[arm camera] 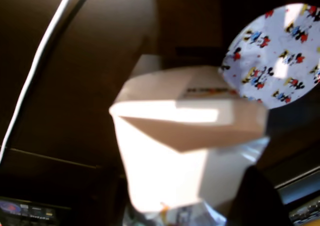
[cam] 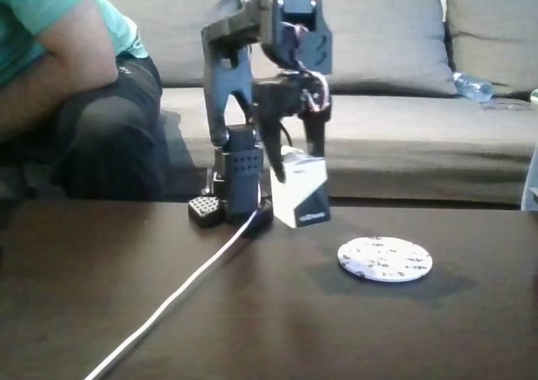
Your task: Grasp a servo box and put it on the zirlivani.
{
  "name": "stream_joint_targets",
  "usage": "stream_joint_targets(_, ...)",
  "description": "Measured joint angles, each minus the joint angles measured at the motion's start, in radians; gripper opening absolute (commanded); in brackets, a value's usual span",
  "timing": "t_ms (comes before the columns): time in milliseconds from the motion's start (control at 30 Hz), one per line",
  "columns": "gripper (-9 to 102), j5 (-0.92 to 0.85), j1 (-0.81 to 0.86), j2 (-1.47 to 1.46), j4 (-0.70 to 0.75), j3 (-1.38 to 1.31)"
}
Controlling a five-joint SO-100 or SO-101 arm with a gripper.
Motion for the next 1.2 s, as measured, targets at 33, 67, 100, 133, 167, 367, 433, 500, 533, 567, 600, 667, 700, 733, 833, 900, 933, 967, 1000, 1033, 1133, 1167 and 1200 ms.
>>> stream_joint_targets(33, 13, 0.012, -0.026, 0.000, -0.006, 0.009)
stream_joint_targets(67, 13, 0.029, -0.043, 0.000, -0.015, 0.018)
stream_joint_targets(100, 13, 0.043, -0.057, 0.000, -0.026, 0.029)
stream_joint_targets(133, 13, 0.055, -0.064, 0.000, -0.035, 0.041)
stream_joint_targets(167, 13, 0.071, -0.075, 0.000, -0.051, 0.054)
stream_joint_targets(367, 13, 0.153, -0.144, 0.000, -0.149, 0.132)
stream_joint_targets(433, 13, 0.175, -0.172, 0.000, -0.184, 0.155)
stream_joint_targets(500, 13, 0.212, -0.212, 0.000, -0.213, 0.167)
stream_joint_targets(533, 13, 0.229, -0.224, 0.000, -0.229, 0.169)
stream_joint_targets(567, 13, 0.242, -0.233, 0.000, -0.242, 0.169)
stream_joint_targets(600, 13, 0.258, -0.249, 0.000, -0.250, 0.169)
stream_joint_targets(667, 13, 0.281, -0.290, 0.000, -0.258, 0.169)
stream_joint_targets(700, 13, 0.293, -0.311, 0.000, -0.258, 0.169)
stream_joint_targets(733, 13, 0.302, -0.328, 0.000, -0.258, 0.169)
stream_joint_targets(833, 13, 0.328, -0.348, -0.003, -0.258, 0.169)
stream_joint_targets(900, 13, 0.347, -0.365, -0.021, -0.268, 0.169)
stream_joint_targets(933, 13, 0.356, -0.376, -0.035, -0.282, 0.169)
stream_joint_targets(967, 13, 0.362, -0.380, -0.046, -0.298, 0.169)
stream_joint_targets(1000, 13, 0.373, -0.380, -0.057, -0.302, 0.169)
stream_joint_targets(1033, 13, 0.379, -0.379, -0.066, -0.302, 0.169)
stream_joint_targets(1133, 13, 0.393, -0.391, -0.094, -0.347, 0.169)
stream_joint_targets(1167, 13, 0.399, -0.399, -0.101, -0.359, 0.169)
stream_joint_targets(1200, 13, 0.405, -0.402, -0.110, -0.367, 0.169)
